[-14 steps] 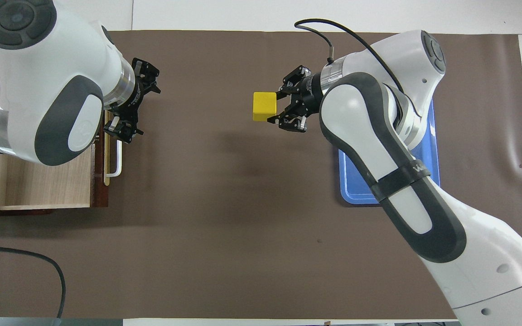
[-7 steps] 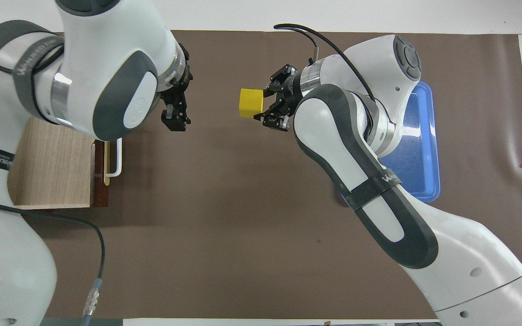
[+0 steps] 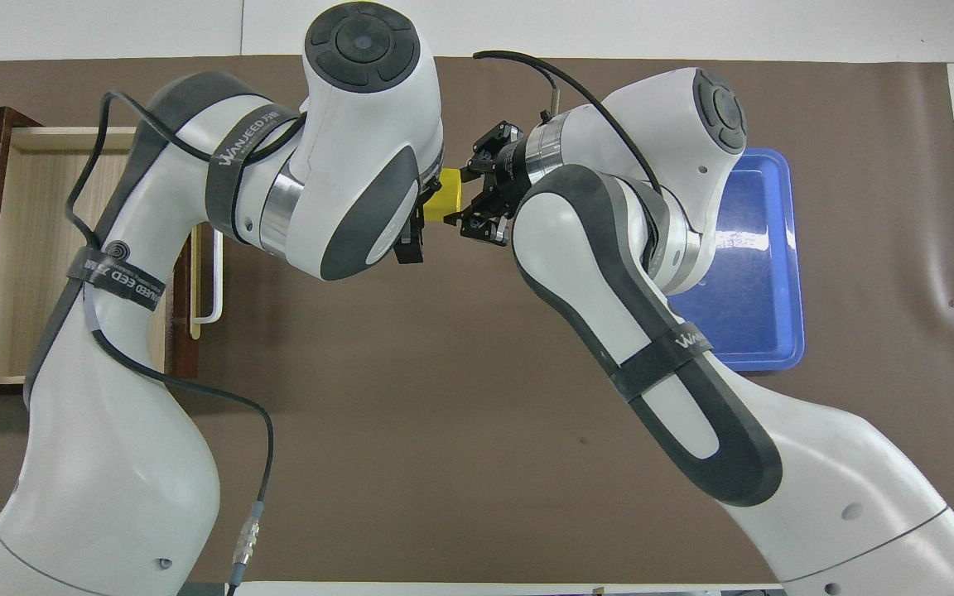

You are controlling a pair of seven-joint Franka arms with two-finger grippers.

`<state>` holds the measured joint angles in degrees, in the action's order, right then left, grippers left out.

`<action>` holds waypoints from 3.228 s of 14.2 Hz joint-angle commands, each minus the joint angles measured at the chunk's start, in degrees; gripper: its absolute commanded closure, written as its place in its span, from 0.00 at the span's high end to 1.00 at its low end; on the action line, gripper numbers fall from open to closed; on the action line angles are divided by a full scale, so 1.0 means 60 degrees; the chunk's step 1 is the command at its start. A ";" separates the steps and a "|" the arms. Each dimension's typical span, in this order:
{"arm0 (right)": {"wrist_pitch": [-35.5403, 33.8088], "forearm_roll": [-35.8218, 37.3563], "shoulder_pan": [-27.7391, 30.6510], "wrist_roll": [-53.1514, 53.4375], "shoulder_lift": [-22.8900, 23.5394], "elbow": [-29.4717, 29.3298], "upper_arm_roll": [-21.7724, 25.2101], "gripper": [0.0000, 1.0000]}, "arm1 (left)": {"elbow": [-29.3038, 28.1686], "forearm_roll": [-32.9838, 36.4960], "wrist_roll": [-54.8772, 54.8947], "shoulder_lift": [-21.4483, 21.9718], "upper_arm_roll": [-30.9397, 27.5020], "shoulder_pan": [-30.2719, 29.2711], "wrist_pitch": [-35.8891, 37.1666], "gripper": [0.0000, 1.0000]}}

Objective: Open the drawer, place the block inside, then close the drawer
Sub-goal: 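Grasp the cube with the left gripper beside the right gripper, then open and withdraw the right gripper while the left gripper carries the cube, then lower the cube into the open drawer and open the left gripper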

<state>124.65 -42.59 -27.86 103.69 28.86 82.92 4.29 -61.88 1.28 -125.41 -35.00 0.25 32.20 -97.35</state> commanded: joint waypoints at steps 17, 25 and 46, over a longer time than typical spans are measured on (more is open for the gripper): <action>0.0128 0.0125 -0.0016 0.0282 0.0199 -0.0300 0.0003 0.00 | 0.0308 0.0182 -0.0295 -0.0246 -0.0100 0.0288 -0.0327 0.00; 0.0012 0.0066 0.0364 0.0253 0.0009 -0.0241 0.0061 0.93 | 0.0309 0.0182 -0.0266 -0.0246 -0.0115 0.0273 -0.0240 0.00; -0.7094 0.5834 0.4364 -1.3610 -0.4546 0.0901 0.0120 1.00 | -0.1488 -0.0433 0.5928 0.2037 -0.0159 -0.4413 0.1053 0.00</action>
<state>81.99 -10.80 -2.99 32.35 4.50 86.05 5.79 -62.52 -0.34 -93.69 -27.66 -0.84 7.23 -87.26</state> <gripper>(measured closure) 0.000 0.436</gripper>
